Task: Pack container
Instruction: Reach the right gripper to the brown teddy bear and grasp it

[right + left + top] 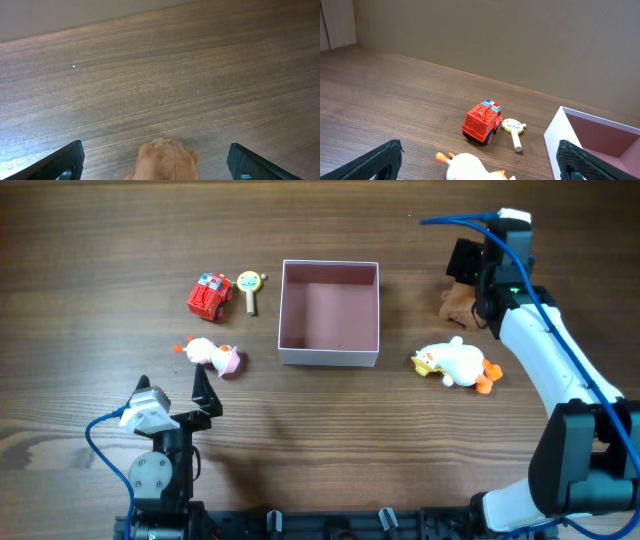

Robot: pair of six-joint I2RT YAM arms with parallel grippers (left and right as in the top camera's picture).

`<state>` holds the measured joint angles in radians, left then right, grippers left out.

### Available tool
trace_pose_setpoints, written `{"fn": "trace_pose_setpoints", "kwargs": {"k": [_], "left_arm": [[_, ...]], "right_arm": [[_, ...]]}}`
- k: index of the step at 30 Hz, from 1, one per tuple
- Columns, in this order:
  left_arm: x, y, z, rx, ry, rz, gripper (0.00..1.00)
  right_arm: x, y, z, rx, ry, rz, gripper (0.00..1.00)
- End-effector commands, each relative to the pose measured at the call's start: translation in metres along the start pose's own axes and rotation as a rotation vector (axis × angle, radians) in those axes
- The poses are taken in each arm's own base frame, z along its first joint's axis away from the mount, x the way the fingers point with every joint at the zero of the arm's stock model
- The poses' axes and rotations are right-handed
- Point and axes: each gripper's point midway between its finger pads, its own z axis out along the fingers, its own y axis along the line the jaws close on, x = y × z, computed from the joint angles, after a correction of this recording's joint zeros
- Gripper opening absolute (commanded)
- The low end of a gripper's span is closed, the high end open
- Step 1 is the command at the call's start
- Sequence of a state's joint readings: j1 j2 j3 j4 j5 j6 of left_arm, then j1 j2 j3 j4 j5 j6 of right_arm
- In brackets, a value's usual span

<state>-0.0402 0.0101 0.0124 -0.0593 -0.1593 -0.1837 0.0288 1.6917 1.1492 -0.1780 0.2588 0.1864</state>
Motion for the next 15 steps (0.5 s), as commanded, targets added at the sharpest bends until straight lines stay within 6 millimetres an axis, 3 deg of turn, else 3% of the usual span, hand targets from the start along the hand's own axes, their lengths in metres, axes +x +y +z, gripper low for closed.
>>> {"fn": "trace_pose_setpoints", "kwargs": {"k": [1, 5, 10, 15], "left_arm": [[0.003, -0.002, 0.0, 0.015, 0.004, 0.02, 1.0], [0.003, -0.002, 0.0, 0.015, 0.004, 0.02, 1.0], [0.003, -0.002, 0.0, 0.015, 0.004, 0.02, 1.0], [0.003, -0.002, 0.0, 0.015, 0.004, 0.02, 1.0]], "right_arm": [[0.0, 0.009, 0.003, -0.032, 0.017, -0.005, 0.92], [0.014, 0.008, 0.014, -0.026, 0.064, -0.018, 0.95], [0.053, 0.006, 0.042, -0.03, 0.179, -0.028, 0.95], [0.058, 0.004, 0.045, -0.021, 0.192, -0.032, 0.86]]}}
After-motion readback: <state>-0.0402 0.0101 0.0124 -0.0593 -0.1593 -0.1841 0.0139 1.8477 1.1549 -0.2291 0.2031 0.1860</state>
